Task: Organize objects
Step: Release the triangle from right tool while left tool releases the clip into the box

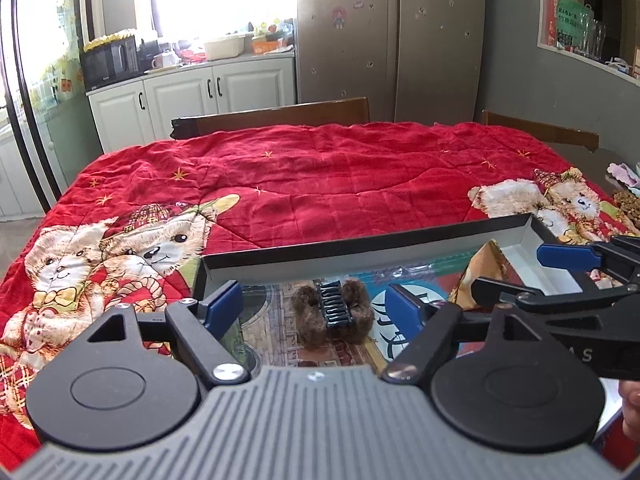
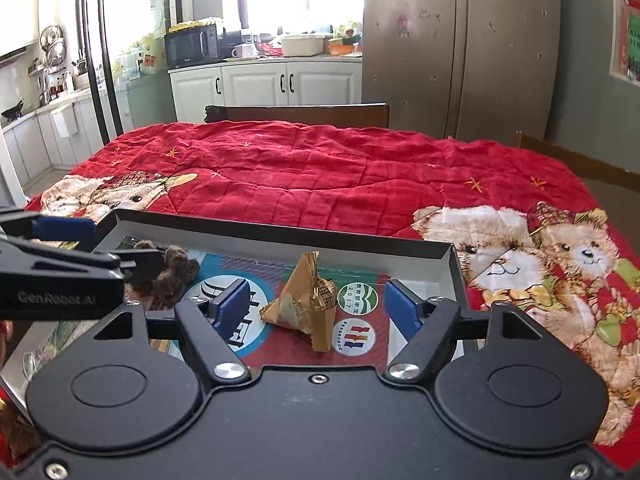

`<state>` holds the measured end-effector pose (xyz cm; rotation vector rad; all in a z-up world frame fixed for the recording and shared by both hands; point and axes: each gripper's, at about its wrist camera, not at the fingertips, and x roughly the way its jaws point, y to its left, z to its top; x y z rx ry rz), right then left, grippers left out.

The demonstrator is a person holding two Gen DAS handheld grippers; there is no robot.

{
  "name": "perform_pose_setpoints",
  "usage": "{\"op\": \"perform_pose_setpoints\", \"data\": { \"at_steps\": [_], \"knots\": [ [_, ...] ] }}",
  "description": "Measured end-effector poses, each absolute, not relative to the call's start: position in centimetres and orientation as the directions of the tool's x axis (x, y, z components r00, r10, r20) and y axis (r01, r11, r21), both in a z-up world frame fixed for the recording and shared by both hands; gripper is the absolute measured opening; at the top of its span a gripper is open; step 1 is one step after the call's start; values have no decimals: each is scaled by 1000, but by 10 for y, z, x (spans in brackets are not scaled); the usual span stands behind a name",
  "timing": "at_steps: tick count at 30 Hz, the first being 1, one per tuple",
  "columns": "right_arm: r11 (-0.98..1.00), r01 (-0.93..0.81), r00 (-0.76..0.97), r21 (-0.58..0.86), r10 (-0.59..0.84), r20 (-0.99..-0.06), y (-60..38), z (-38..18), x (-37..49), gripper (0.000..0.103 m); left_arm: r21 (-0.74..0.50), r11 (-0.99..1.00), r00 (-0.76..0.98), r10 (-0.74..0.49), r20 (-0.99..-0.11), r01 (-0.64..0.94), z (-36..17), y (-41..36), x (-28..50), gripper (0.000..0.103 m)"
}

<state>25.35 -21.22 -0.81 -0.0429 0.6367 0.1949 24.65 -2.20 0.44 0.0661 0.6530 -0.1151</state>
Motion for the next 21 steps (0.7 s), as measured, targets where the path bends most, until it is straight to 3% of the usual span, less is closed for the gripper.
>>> {"op": "perform_pose_setpoints", "data": {
  "at_steps": [21],
  "knots": [
    [976, -219, 810, 3, 184, -557, -221, 18, 206, 75, 17, 983, 815, -143, -561, 184, 31, -7, 192, 91]
  ]
}}
